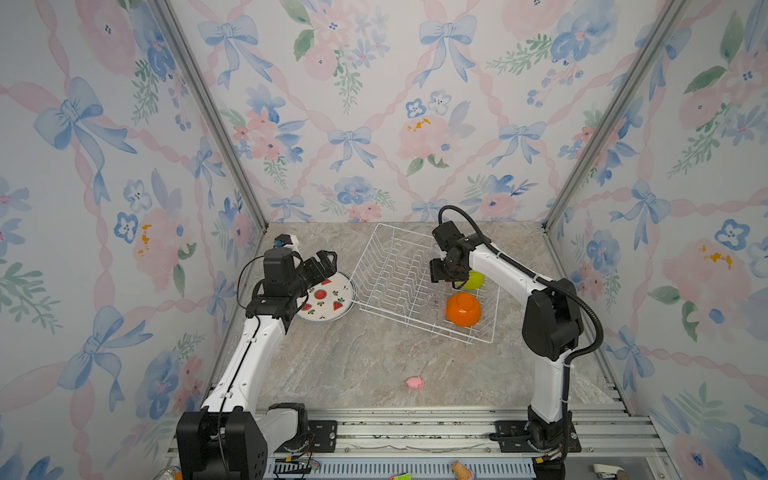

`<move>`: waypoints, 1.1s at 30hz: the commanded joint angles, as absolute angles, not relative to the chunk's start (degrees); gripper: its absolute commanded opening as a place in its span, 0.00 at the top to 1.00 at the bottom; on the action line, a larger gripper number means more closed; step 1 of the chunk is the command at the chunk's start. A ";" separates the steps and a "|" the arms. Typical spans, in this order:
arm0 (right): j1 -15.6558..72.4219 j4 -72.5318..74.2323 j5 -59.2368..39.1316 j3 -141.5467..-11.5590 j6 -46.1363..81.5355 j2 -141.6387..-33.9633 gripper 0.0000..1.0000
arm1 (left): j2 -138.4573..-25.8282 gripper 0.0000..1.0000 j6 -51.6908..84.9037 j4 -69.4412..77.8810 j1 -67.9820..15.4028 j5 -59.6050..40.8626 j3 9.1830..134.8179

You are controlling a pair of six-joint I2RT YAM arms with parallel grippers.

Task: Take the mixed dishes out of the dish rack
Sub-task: 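Lower the right gripper onto a clear plastic cup in the rack and grasp it, then lift the clear cup from the rack with the right gripper while the left approaches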

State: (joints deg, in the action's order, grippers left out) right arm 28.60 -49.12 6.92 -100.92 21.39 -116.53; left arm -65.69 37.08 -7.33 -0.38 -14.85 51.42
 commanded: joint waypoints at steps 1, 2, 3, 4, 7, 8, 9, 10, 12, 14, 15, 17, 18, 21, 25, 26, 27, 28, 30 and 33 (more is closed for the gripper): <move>29.10 -50.46 7.40 -102.82 21.08 -116.91 0.46 | -65.60 0.02 37.77 -6.75 -0.49 -14.49 50.62; 29.09 -50.37 7.37 -102.73 21.18 -116.66 0.47 | -65.72 0.02 37.79 -6.78 -0.53 -14.65 50.71; 29.14 -50.18 7.26 -102.60 21.33 -116.34 0.48 | -65.72 0.02 37.75 -6.77 -0.53 -14.67 50.66; 29.00 -49.92 6.91 -102.54 21.35 -116.06 0.49 | -65.73 0.02 37.87 -6.74 -0.51 -14.67 50.63; 28.85 -49.48 6.26 -102.48 22.07 -115.28 0.53 | -65.53 0.02 37.80 -6.76 -0.53 -14.40 50.38; 28.88 -49.48 6.09 -102.46 22.31 -115.06 0.54 | -65.52 0.02 37.87 -6.73 -0.53 -14.33 50.36; 28.75 -49.35 5.85 -102.42 22.49 -114.84 0.55 | -65.54 0.02 37.83 -6.72 -0.51 -14.43 50.36; 28.79 -49.10 5.51 -102.22 22.62 -114.47 0.56 | -65.65 0.02 37.90 -6.72 -0.48 -14.54 50.43; 28.65 -48.64 5.12 -101.85 23.01 -113.79 0.58 | -65.65 0.02 37.93 -6.76 -0.53 -14.76 50.45; 28.56 -47.96 4.60 -101.29 23.27 -113.08 0.59 | -65.65 0.02 37.91 -6.76 -0.52 -14.76 50.36; 28.51 -47.59 4.40 -100.90 23.42 -112.63 0.59 | -65.64 0.02 38.03 -6.77 -0.53 -14.69 50.36; 28.24 -46.84 3.93 -100.24 23.69 -111.88 0.59 | -65.64 0.02 38.09 -6.75 -0.53 -14.77 50.37; 28.06 -46.39 3.26 -99.83 23.82 -111.42 0.59 | -65.65 0.02 38.17 -6.76 -0.53 -14.86 50.36; 27.29 -44.99 0.93 -98.54 24.82 -110.26 0.58 | -65.64 0.02 38.46 -6.29 -0.53 -15.40 50.23; 26.46 -42.87 -1.64 -96.50 26.08 -108.14 0.58 | -65.87 0.02 39.18 -5.20 -0.51 -16.50 49.92; 26.28 -42.29 -2.32 -96.10 26.37 -107.79 0.58 | -65.92 0.02 39.39 -4.92 -0.54 -16.74 49.84; 26.04 -41.70 -3.09 -95.62 26.82 -107.35 0.58 | -66.10 0.02 39.48 -4.46 -0.55 -17.29 49.67; 25.71 -41.26 -3.99 -95.37 27.27 -107.00 0.58 | -66.22 0.02 39.62 -3.90 -0.61 -18.00 49.49; 25.22 -40.42 -5.36 -94.86 28.05 -106.36 0.59 | -66.53 0.02 40.13 -2.93 -0.54 -18.91 49.39; 24.63 -38.91 -7.67 -94.19 29.35 -105.35 0.60 | -66.92 0.02 41.02 -1.82 -0.59 -19.94 49.31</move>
State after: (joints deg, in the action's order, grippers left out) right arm 25.39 -41.71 -4.32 -95.11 27.09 -108.42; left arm -66.32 39.70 -4.25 -0.40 -17.82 49.91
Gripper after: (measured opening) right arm 0.677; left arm 0.979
